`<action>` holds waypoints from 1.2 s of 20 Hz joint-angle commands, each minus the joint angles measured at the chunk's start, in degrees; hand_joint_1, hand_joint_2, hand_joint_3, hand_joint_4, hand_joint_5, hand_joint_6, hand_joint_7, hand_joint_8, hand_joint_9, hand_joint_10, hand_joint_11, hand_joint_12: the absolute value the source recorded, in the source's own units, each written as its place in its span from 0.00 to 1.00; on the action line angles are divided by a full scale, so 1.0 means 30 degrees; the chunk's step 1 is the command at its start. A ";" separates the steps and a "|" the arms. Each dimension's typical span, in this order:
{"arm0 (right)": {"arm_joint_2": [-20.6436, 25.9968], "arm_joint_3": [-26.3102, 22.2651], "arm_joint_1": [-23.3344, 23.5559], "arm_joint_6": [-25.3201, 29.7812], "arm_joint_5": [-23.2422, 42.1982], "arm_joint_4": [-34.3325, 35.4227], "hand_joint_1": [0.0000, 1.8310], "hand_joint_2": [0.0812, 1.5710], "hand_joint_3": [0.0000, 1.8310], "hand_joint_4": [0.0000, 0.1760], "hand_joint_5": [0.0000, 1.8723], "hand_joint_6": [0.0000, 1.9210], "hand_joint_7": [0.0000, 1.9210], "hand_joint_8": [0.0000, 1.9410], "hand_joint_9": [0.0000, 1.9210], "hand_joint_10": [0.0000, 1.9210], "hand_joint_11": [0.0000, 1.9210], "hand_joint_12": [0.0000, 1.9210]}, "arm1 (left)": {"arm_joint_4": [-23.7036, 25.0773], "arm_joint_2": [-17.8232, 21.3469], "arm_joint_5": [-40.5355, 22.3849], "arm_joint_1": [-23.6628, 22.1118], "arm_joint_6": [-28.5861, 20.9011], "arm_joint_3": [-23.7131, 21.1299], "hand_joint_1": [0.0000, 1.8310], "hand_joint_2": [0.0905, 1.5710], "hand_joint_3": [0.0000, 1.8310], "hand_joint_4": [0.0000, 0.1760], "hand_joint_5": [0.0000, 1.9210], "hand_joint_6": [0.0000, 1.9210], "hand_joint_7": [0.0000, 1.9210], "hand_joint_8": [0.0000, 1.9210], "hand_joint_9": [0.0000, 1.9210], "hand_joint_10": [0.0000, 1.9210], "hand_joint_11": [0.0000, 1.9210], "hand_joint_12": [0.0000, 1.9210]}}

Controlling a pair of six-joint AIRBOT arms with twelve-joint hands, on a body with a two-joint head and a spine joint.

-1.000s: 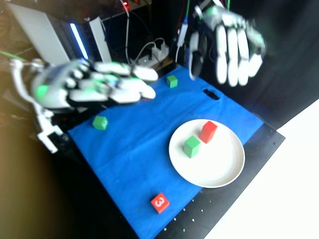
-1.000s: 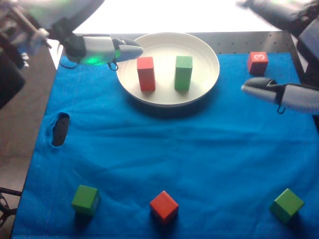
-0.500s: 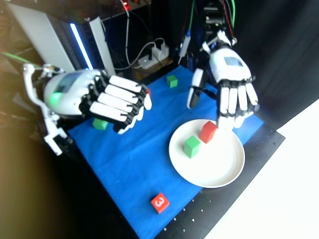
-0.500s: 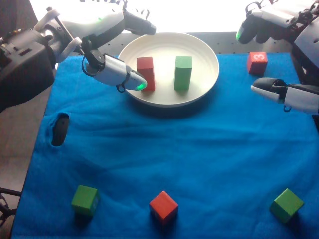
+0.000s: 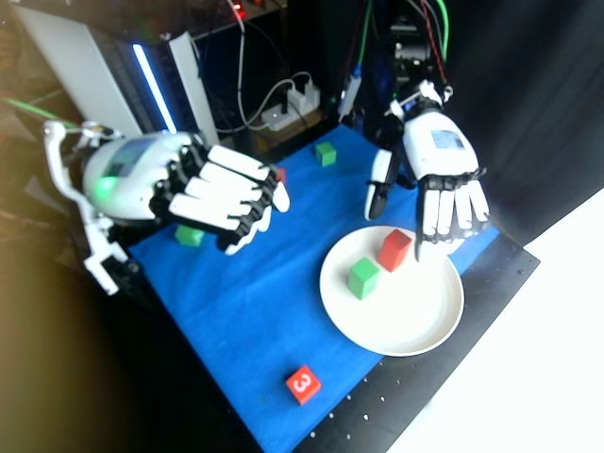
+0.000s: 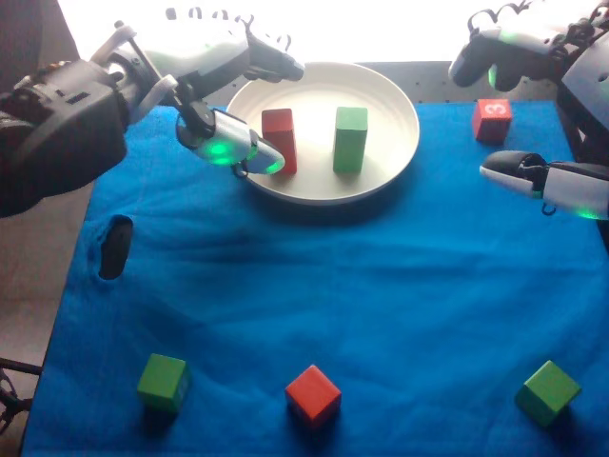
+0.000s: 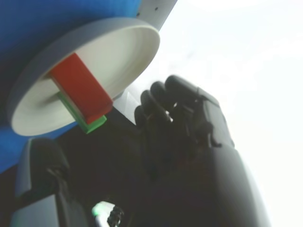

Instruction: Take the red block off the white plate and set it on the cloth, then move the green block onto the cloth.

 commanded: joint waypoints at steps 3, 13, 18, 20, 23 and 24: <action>0.0009 0.0050 0.0239 -0.0055 -0.2332 -0.0290 0.64 0.58 0.00 0.00 0.24 0.51 0.29 0.69 0.28 0.86 0.25 1.00 | 0.0054 -0.0367 -0.1760 -0.0263 -0.0023 0.0298 0.53 0.57 0.01 0.00 0.30 0.02 0.33 0.02 0.17 0.47 0.05 0.81; 0.0010 0.0071 0.0241 -0.0055 -0.2338 -0.0179 0.66 0.59 0.00 0.00 0.26 0.50 0.32 0.68 0.28 0.85 0.25 1.00 | -0.0468 -0.0865 -0.1248 -0.0088 -0.0025 0.0959 0.64 0.74 0.01 0.00 0.38 0.54 0.48 0.53 0.40 0.59 0.30 0.91; 0.0010 0.0082 0.0241 -0.0055 -0.2338 -0.0155 0.68 0.58 0.00 0.00 0.27 0.51 0.33 0.65 0.30 0.83 0.28 1.00 | -0.0802 -0.1050 -0.1225 0.0027 -0.0027 0.1218 0.74 0.75 0.00 0.00 0.39 0.61 0.44 0.66 0.40 0.77 0.35 0.88; 0.0010 0.0082 0.0239 -0.0055 -0.2340 -0.0141 0.68 0.58 0.00 0.00 0.27 0.51 0.32 0.66 0.29 0.83 0.27 1.00 | -0.0842 -0.1008 -0.1424 0.0036 -0.0038 0.1140 0.74 0.75 0.00 0.00 0.38 0.65 0.44 0.66 0.41 0.76 0.35 0.85; 0.0009 0.0079 0.0239 -0.0055 -0.2340 -0.0115 0.67 0.59 0.00 0.00 0.25 0.54 0.31 0.68 0.27 0.84 0.25 1.00 | -0.0842 -0.0344 -0.2537 0.0044 -0.0052 0.0290 0.74 0.75 0.00 0.00 0.37 0.66 0.43 0.66 0.40 0.78 0.32 0.87; 0.0009 0.0079 0.0239 -0.0055 -0.2340 -0.0092 0.68 0.59 0.00 0.00 0.25 0.55 0.31 0.69 0.28 0.84 0.25 1.00 | -0.0832 0.0109 -0.3212 0.0105 -0.0054 -0.0275 0.74 0.76 0.00 0.00 0.36 0.68 0.43 0.66 0.40 0.77 0.32 0.86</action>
